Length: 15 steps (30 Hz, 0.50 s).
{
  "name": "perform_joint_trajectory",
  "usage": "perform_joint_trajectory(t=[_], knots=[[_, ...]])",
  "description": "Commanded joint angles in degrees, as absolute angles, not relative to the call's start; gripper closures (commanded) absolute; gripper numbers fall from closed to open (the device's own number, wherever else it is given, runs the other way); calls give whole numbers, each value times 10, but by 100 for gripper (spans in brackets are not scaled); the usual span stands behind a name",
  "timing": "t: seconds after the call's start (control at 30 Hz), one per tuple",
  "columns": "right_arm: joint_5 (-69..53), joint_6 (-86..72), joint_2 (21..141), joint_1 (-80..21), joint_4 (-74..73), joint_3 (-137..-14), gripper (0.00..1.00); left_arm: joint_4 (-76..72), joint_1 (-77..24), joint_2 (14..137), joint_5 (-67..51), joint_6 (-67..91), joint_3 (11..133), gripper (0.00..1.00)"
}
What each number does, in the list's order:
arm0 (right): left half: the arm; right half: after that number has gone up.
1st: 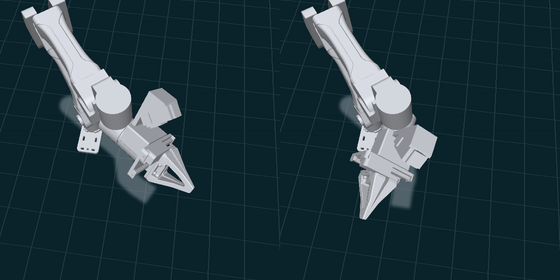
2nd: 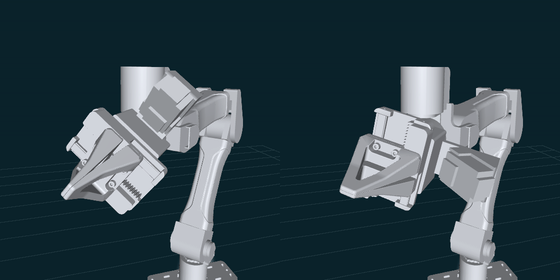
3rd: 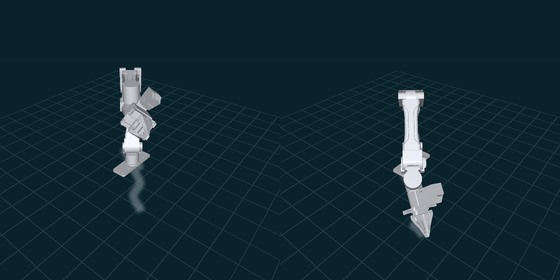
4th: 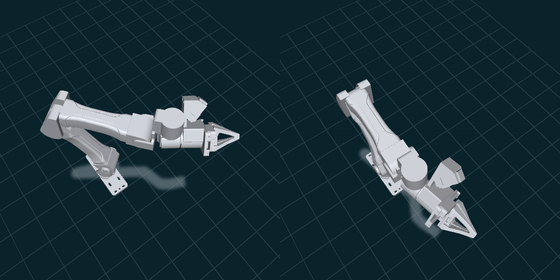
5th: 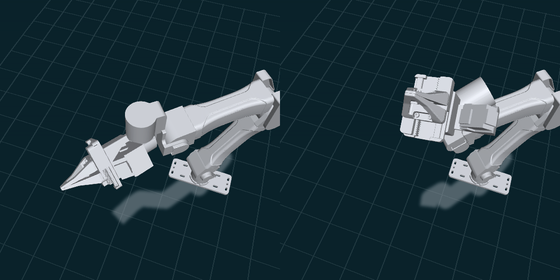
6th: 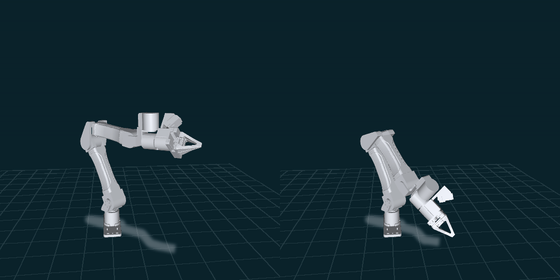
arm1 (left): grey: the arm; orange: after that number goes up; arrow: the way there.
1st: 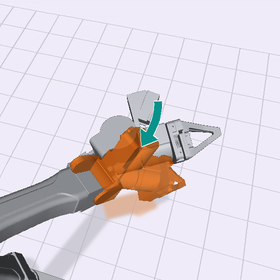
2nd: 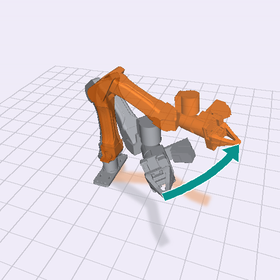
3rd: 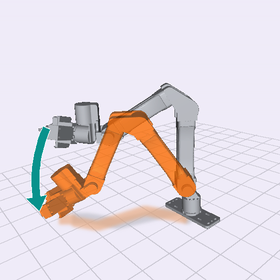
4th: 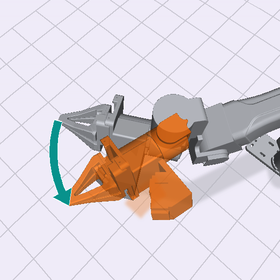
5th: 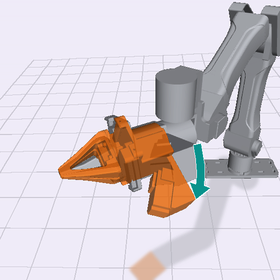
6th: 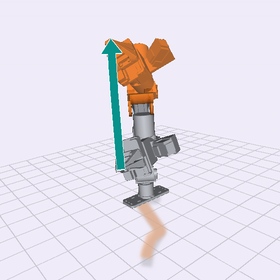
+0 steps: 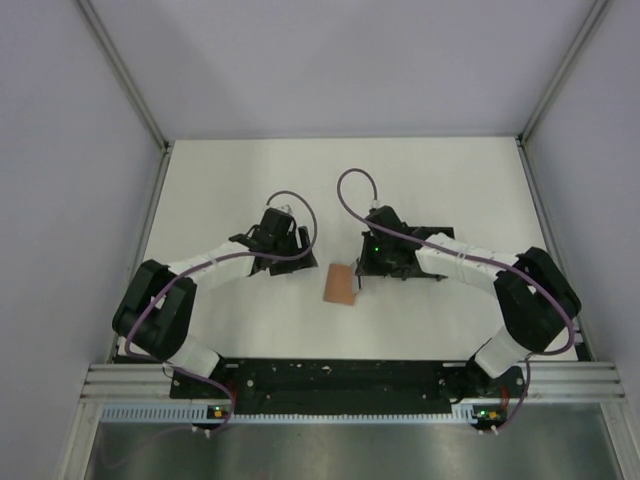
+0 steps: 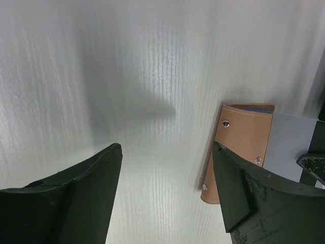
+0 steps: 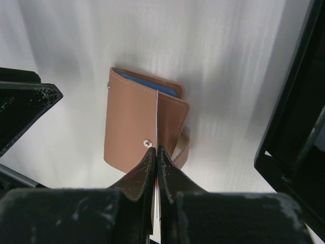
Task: Put the credit cards into the card holder
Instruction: Open the card holder at the center of the board.
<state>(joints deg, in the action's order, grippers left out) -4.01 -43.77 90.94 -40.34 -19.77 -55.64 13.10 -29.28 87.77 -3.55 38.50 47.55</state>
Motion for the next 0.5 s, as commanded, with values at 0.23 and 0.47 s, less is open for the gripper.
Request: perform_joint_trajectory(t=[0.23, 0.47], knots=[[-4, -446, 846, -406, -185, -513, 100, 101, -305, 867, -74, 357, 469, 27], [15, -439, 831, -405, -195, -507, 100, 101, -314, 874, -79, 344, 473, 33]])
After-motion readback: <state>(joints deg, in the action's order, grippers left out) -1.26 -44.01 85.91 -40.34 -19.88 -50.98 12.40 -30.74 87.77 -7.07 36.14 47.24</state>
